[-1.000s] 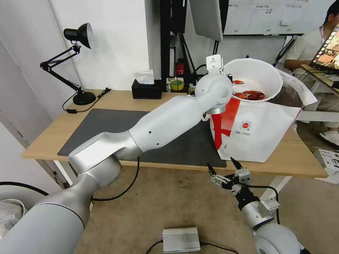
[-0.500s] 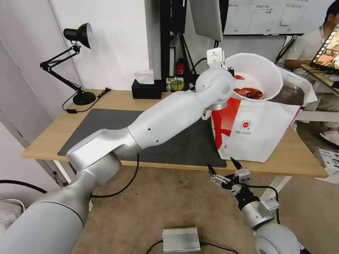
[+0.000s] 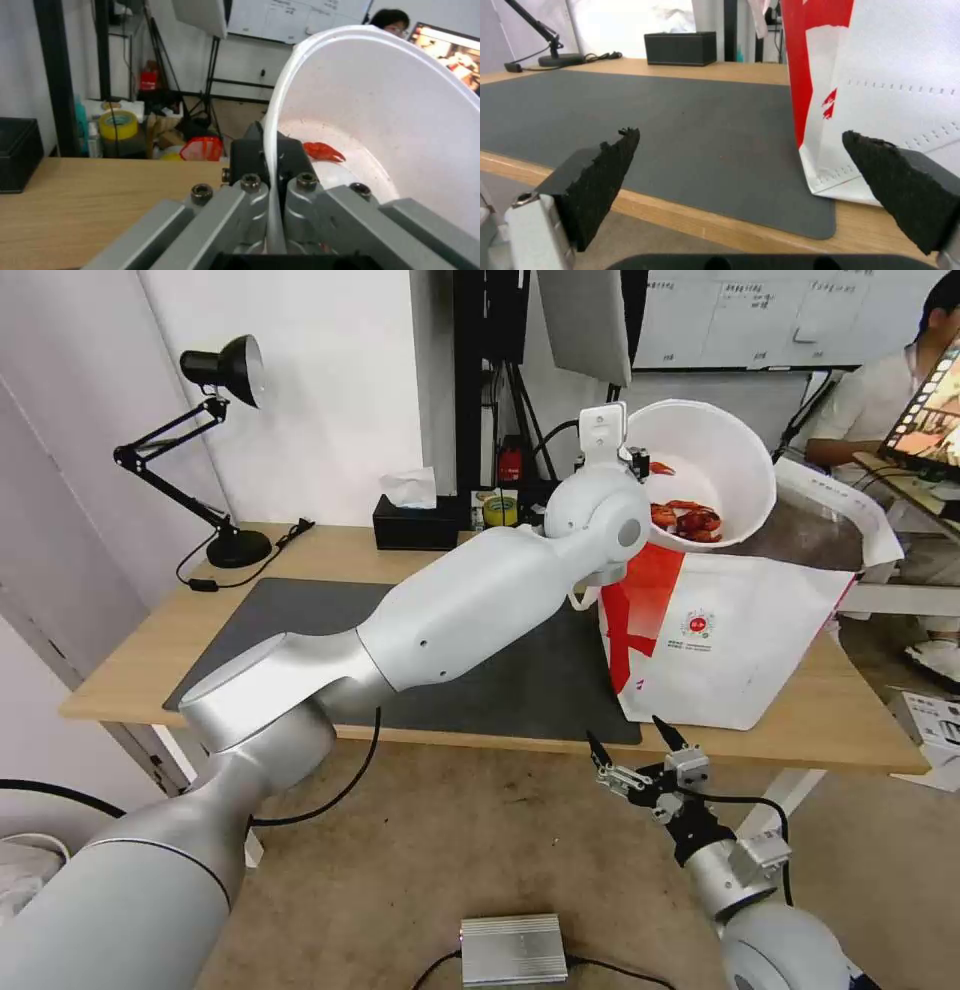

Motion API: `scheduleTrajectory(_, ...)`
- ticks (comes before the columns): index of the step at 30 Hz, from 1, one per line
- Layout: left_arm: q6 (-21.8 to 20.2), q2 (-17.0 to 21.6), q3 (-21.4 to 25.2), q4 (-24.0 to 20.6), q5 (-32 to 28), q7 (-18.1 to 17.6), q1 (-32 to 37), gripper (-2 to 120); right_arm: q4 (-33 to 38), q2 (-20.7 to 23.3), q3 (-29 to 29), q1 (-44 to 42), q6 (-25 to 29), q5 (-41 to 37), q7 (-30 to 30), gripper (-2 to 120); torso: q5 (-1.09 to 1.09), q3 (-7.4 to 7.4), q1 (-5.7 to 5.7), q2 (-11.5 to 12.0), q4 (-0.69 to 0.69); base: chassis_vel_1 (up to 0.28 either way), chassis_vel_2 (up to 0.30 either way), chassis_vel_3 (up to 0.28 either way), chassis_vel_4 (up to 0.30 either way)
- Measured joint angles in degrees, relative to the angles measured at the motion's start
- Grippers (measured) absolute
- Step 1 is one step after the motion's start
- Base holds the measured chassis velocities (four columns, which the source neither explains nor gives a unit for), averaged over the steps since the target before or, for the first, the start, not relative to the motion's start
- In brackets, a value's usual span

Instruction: Pick up the trash from the table and place it into the takeout bag.

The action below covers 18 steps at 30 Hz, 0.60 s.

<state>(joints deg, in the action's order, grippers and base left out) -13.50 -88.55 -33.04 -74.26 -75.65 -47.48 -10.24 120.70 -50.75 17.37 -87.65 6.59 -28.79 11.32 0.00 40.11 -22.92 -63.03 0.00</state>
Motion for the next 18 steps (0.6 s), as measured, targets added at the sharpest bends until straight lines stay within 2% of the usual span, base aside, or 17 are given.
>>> scheduleTrajectory(11, 0.2, 4.7, -2.9, -6.3, -1.3, 1.5, 0.7, 0, 0.0, 0.0, 0.0, 0.0, 0.0, 0.0, 0.0, 100, 0.0, 0.0, 0.0, 0.0, 0.01, 0.0, 0.0, 0.0, 0.0)
scheduleTrajectory(18, 0.0, 6.3, -4.7, -8.9, -2.1, 3.0, 0.8, 0, 0.0, 0.0, 0.0, 0.0, 0.0, 0.0, 0.0, 100, 0.0, 0.0, 0.0, 0.0, 0.01, 0.0, 0.0, 0.0, 0.0)
